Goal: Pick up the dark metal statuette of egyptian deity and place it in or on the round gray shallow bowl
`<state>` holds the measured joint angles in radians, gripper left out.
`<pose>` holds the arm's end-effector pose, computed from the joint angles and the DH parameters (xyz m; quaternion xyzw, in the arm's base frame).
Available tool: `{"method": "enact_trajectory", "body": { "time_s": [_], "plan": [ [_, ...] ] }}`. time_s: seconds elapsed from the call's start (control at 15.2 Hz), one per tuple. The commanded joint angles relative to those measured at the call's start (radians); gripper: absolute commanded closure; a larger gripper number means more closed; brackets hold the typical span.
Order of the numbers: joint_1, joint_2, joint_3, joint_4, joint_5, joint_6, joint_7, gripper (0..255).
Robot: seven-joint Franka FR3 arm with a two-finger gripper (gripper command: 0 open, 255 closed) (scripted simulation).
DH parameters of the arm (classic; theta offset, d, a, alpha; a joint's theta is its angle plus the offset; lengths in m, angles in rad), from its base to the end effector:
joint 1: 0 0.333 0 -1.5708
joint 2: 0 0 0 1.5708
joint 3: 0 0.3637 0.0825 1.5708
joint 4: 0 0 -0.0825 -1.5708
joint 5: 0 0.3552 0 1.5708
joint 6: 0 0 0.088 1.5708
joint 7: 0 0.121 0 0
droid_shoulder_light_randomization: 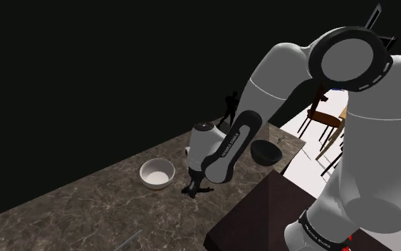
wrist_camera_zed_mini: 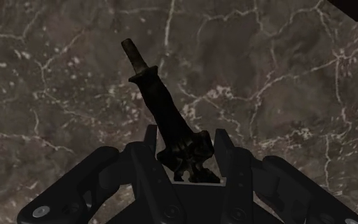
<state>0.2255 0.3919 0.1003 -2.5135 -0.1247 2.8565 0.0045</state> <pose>0.4335 0.1553 0.1875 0.9762 0.2158 -0.0225 0.0007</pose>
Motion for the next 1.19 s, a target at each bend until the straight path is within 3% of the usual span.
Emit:
{"method": "enact_trajectory", "body": {
  "time_s": [0.0, 1.12],
  "plan": [
    [-0.007, -0.035, 0.01, -0.01, 0.009, -0.025, -0.005, 255],
    [-0.043, -0.298, 0.065, -0.041, 0.103, -0.255, -0.073, 255]
  ]
}}
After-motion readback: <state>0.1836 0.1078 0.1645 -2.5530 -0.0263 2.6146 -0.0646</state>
